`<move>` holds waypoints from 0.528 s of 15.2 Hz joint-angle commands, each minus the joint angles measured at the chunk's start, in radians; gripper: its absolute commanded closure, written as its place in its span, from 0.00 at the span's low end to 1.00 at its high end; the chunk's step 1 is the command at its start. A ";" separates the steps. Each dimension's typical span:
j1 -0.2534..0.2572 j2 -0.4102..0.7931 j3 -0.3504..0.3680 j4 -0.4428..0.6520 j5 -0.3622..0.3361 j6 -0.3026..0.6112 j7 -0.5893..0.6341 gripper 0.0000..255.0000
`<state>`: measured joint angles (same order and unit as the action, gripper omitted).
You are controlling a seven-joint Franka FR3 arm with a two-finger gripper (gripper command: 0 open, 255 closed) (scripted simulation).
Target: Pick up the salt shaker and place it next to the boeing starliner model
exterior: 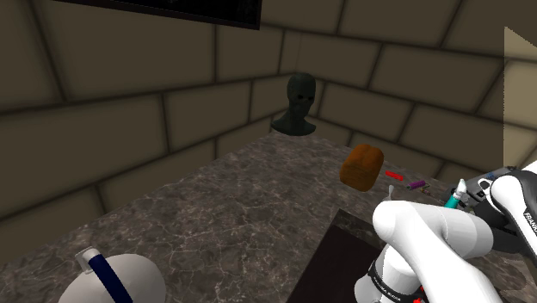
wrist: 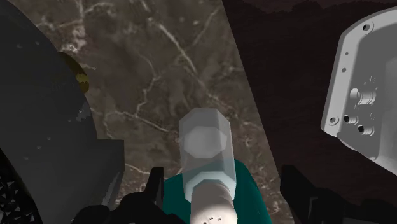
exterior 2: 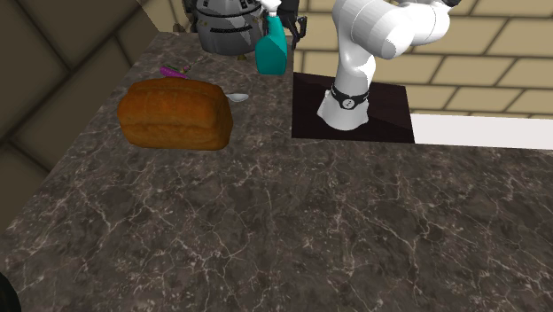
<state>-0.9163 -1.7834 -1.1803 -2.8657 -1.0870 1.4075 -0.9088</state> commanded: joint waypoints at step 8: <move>0.060 0.024 0.158 0.089 0.135 -0.053 0.007 0.00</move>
<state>-0.8621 -1.7631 -1.0298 -2.7857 -0.9585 1.3572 -0.9006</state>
